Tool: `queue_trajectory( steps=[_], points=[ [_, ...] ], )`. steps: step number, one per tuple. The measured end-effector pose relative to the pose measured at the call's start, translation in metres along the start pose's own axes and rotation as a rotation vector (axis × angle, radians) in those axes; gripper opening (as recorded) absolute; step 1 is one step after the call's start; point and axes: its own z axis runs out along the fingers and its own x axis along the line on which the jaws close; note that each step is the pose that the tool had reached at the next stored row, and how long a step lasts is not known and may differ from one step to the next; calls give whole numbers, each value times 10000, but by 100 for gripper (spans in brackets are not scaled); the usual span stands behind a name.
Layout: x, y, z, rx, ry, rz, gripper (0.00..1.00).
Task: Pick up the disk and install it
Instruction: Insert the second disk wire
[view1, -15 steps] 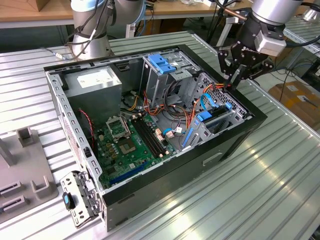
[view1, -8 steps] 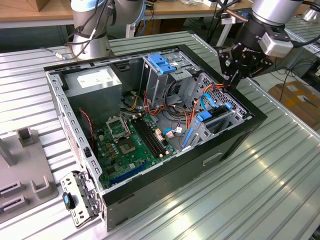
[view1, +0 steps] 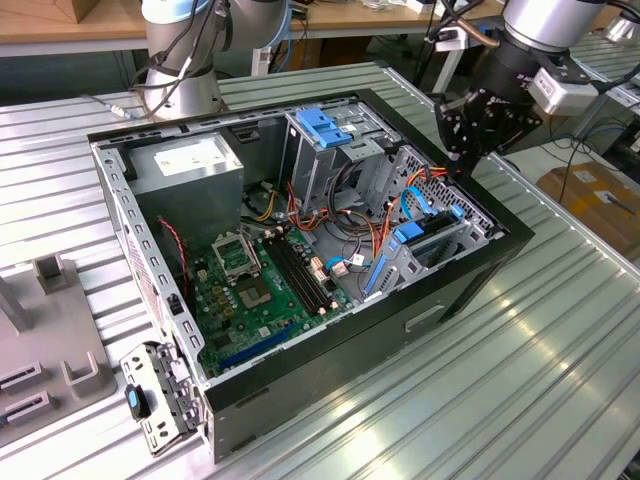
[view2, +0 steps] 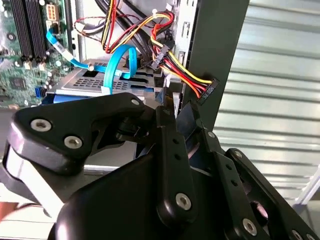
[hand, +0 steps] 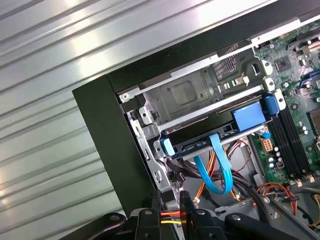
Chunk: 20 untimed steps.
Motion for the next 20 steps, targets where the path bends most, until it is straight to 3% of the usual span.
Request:
queue_trajectory(
  steps=[6,15,20],
  points=[
    [18,-6,2,-1,0,8,29],
    [141,-56,9,28,-11,26,29],
    [163,-65,12,31,-3,311,29]
  ],
)
